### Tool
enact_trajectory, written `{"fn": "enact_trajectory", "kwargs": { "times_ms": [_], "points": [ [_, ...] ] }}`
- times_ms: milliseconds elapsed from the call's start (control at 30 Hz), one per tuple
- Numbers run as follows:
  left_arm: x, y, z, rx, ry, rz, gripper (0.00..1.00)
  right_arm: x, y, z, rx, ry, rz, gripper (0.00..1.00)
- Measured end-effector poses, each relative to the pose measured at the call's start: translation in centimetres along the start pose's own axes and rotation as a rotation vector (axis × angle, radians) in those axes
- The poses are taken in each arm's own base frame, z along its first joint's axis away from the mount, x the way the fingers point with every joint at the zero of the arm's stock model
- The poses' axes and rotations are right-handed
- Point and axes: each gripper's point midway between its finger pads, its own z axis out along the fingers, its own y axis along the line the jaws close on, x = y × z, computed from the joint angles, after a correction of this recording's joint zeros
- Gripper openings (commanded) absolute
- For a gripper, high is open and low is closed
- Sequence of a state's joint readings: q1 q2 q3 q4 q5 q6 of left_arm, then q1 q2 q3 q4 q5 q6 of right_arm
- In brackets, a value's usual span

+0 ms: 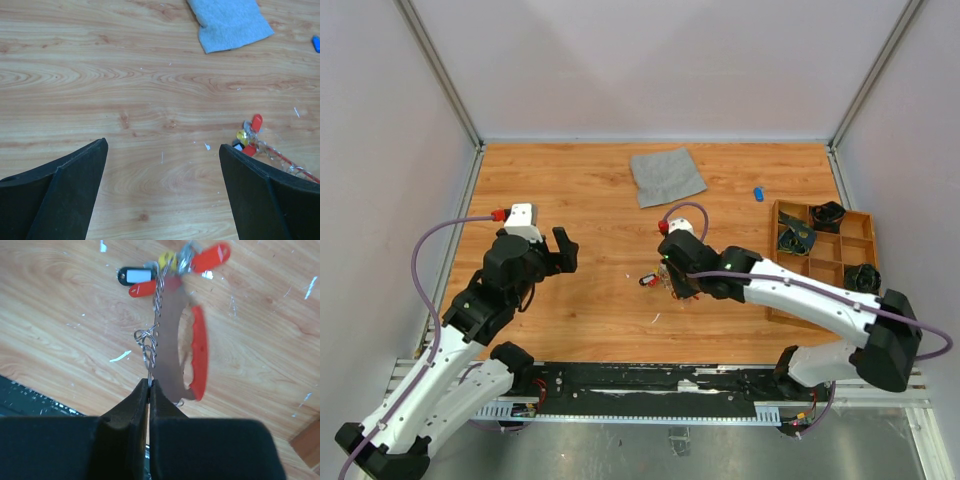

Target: Put the keys on the keyring

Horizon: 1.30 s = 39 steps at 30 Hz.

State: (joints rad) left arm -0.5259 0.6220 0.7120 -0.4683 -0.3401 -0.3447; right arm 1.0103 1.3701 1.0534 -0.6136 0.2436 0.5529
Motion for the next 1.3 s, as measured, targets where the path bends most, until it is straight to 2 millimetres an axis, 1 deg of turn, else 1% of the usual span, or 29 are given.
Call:
{"fn": "enact_trajectory", "kwargs": {
  "times_ms": [100,200,333,367,400,567,700,800,900,1000,1100,1300],
  "points": [
    [-0.2,-0.5,-0.1,0.028,-0.005,0.002,1.00,-1.0,0.0,-2.3,-0.053,-0.058,-0.020,0.01],
    [-0.4,-1.6,-0.1,0.084,-0.007,-0.003,1.00,-1.6,-0.1,-4.4,-0.099,-0.107,-0.052,0.01],
    [-0.8,-3.2,-0.3,0.172,-0.015,-0.013,0.99,-2.1,-0.5,-6.7,-0.141,-0.163,-0.109,0.00],
    [-0.9,-3.8,-0.3,0.199,-0.017,-0.016,0.98,-2.3,-0.6,-7.5,-0.157,-0.190,-0.134,0.00],
    [-1.0,-4.2,-0.3,0.221,-0.017,-0.017,0.96,-2.4,-0.7,-7.8,-0.161,-0.200,-0.141,0.00],
    [-1.0,-6.5,-0.2,0.335,0.001,-0.009,0.89,-3.1,-0.6,-10.8,-0.233,-0.269,-0.261,0.00],
    [-0.9,-8.5,-0.5,0.435,0.020,0.020,0.85,-4.3,0.0,-14.1,-0.301,-0.308,-0.362,0.01],
    [-1.6,-10.2,-1.4,0.532,-0.001,0.044,0.82,-5.1,0.6,-16.4,-0.361,-0.347,-0.438,0.01],
    [-2.6,-12.0,-2.6,0.637,-0.033,0.070,0.80,-4.7,1.2,-17.9,-0.431,-0.360,-0.530,0.00],
    [-3.3,-14.0,-4.2,0.749,-0.064,0.104,0.80,-4.1,1.7,-18.5,-0.484,-0.354,-0.598,0.01],
    [-3.4,-16.1,-6.1,0.871,-0.087,0.143,0.80,-3.5,1.9,-18.8,-0.511,-0.337,-0.651,0.01],
    [-2.7,-19.0,-9.2,1.040,-0.107,0.212,0.83,-3.9,1.6,-19.8,-0.509,-0.324,-0.727,0.01]
  ]
}}
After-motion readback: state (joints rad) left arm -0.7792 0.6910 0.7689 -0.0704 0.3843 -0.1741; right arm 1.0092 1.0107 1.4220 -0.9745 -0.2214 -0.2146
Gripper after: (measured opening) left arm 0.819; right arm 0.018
